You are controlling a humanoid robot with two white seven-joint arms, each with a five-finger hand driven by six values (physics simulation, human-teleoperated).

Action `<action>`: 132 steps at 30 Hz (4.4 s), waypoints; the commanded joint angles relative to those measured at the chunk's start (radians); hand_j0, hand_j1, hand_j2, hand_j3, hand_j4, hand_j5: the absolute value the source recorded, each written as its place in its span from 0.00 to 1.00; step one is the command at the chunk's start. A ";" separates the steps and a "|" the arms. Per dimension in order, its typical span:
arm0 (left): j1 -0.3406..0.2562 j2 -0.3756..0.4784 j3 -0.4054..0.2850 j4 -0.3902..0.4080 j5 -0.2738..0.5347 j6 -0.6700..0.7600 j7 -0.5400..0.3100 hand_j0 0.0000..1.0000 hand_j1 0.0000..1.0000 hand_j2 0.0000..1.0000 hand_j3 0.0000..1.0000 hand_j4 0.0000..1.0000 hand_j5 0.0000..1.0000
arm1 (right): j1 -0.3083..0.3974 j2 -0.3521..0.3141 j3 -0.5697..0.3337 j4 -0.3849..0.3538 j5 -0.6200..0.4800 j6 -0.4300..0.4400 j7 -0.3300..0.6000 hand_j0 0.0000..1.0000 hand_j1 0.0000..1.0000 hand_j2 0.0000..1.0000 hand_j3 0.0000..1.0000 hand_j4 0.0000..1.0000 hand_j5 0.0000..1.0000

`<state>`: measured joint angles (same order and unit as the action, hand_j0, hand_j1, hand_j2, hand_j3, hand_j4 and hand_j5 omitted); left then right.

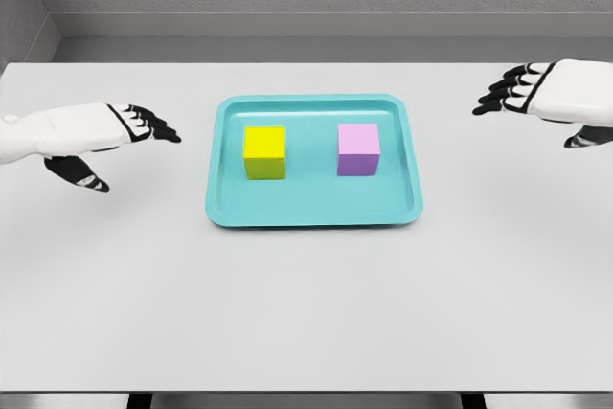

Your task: Push two cubes

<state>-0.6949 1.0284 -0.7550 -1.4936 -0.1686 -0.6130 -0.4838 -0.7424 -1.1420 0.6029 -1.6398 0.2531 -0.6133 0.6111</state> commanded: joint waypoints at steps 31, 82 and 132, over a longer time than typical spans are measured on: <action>-0.140 -0.330 -0.078 0.190 -0.348 0.002 -0.127 0.00 0.00 0.00 0.00 0.00 0.00 | -0.114 0.200 0.222 0.003 0.281 0.002 0.000 0.14 0.14 0.14 0.14 0.14 0.14; -0.206 -0.613 -0.070 0.510 -0.471 0.002 -0.127 0.00 0.00 0.00 0.00 0.00 0.00 | -0.275 0.558 0.406 0.442 0.410 0.002 0.000 0.20 0.20 0.20 0.20 0.20 0.20; -0.172 -0.591 -0.078 0.523 -0.331 0.002 -0.127 0.02 0.02 0.02 0.02 0.02 0.02 | -0.327 0.702 0.411 0.664 0.453 0.002 0.000 0.24 0.24 0.24 0.24 0.24 0.24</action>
<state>-0.8606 0.4350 -0.8148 -0.9548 -0.4898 -0.5994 -0.5946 -1.0692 -0.4455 1.0158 -0.9792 0.7067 -0.6130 0.6110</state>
